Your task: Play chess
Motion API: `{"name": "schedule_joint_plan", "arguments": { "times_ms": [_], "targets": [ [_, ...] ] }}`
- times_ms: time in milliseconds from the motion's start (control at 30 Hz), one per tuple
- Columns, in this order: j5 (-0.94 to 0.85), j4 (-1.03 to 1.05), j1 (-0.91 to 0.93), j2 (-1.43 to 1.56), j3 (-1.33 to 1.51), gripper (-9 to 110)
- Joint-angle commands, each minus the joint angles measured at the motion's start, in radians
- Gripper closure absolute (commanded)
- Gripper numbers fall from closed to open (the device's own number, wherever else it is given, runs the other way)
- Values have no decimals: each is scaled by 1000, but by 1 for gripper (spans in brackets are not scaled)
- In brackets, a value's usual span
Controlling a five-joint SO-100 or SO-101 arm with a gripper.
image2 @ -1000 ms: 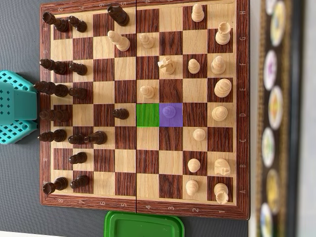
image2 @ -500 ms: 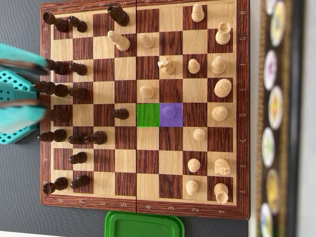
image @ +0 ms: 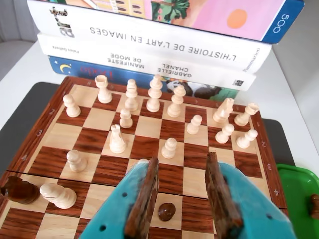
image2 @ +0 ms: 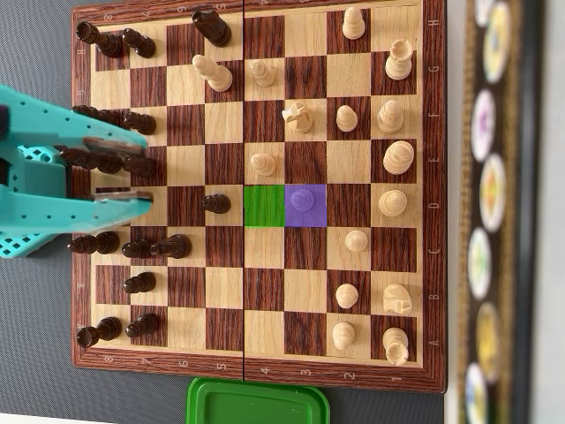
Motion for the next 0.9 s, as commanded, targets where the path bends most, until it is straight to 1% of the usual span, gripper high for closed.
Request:
{"name": "schedule_joint_plan", "arguments": {
  "times_ms": [0,267,633,867],
  "targets": [
    [-2,18,6,3,-51,87],
    [6,6,0,-112,-18,87],
    [-3,18,6,-149,-48,87],
    [-5,20,6,-420,-190,87]
  ]
}}
